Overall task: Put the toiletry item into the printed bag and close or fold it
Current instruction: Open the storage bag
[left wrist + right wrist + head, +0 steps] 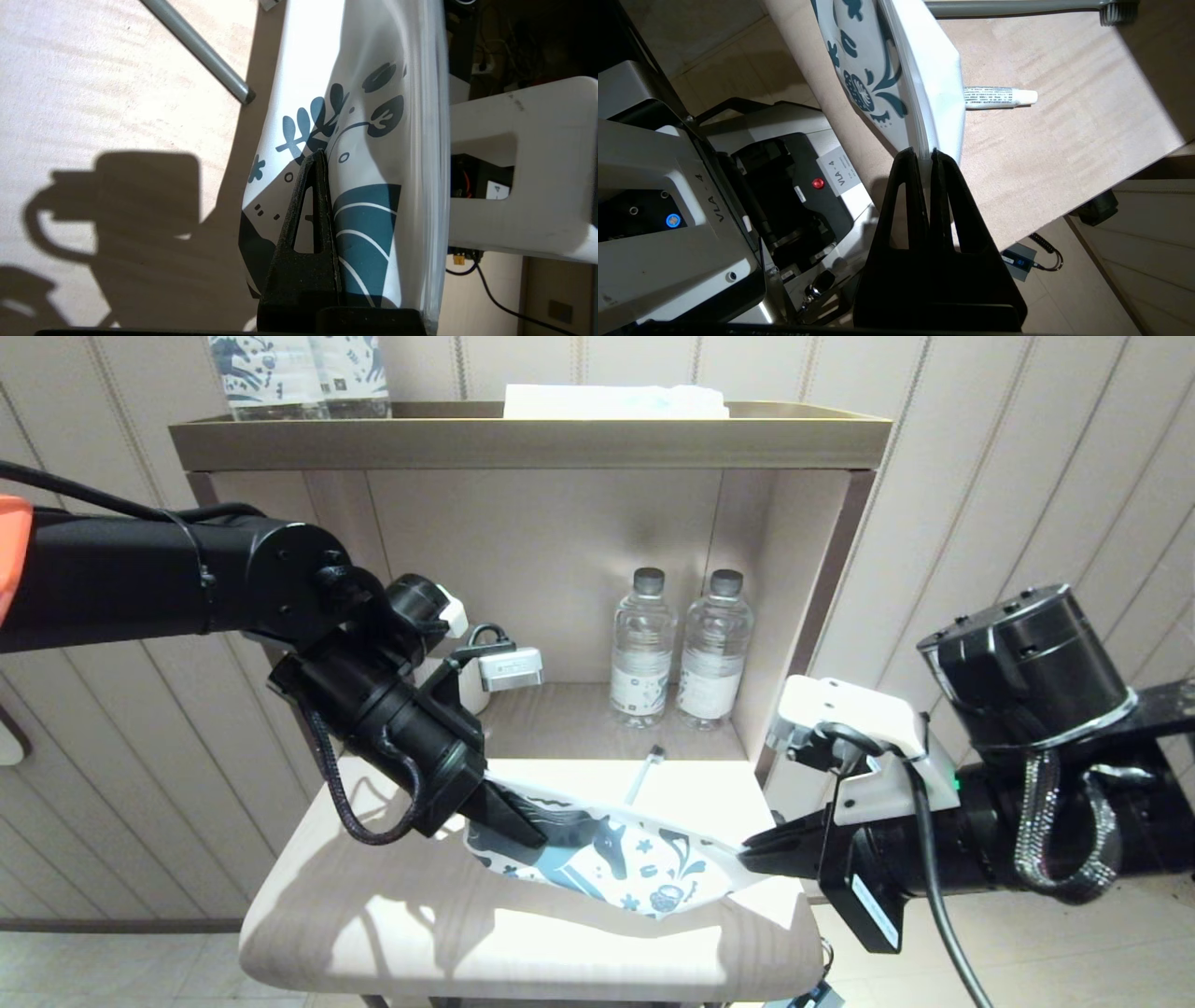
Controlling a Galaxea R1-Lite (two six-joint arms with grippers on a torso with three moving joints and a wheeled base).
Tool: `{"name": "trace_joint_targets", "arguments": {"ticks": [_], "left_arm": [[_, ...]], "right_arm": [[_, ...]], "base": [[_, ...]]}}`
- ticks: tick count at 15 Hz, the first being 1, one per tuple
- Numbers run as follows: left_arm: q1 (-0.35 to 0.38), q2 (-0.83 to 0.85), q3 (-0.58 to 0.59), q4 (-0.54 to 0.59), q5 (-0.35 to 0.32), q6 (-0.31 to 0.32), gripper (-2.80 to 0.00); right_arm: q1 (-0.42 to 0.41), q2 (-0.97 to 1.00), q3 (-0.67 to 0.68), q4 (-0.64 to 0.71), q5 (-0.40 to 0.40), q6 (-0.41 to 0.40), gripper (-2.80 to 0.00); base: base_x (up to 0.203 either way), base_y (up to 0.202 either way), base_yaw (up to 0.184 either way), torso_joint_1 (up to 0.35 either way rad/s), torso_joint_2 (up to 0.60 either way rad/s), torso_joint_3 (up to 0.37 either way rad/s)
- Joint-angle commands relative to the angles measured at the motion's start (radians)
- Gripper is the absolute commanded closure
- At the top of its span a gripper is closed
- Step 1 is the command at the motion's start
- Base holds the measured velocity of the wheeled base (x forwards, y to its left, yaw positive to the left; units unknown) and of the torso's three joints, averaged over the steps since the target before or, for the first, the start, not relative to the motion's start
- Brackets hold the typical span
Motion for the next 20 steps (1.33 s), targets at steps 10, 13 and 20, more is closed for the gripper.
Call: {"name": "trace_joint_targets", "arguments": {"ticks": [10, 13, 20], "left_arm": [[0.000, -0.020, 0.023, 0.004, -0.026, 0.007, 0.00], [0.000, -0.017, 0.023, 0.005, -0.026, 0.007, 0.00], [0.000, -0.019, 0.024, 0.008, -0.026, 0.007, 0.00]], "right_arm": [[-0.005, 0.009, 0.078, -0.181, 0.017, 0.049, 0.00], [-0.005, 0.009, 0.078, -0.181, 0.017, 0.049, 0.00], [-0.005, 0.007, 0.080, -0.181, 0.017, 0.049, 0.00]], "base": [[0.000, 0.000, 0.000, 0.000, 0.00, 0.000], [0.000, 0.000, 0.000, 0.000, 0.00, 0.000], [0.000, 0.000, 0.000, 0.000, 0.00, 0.000]]}}
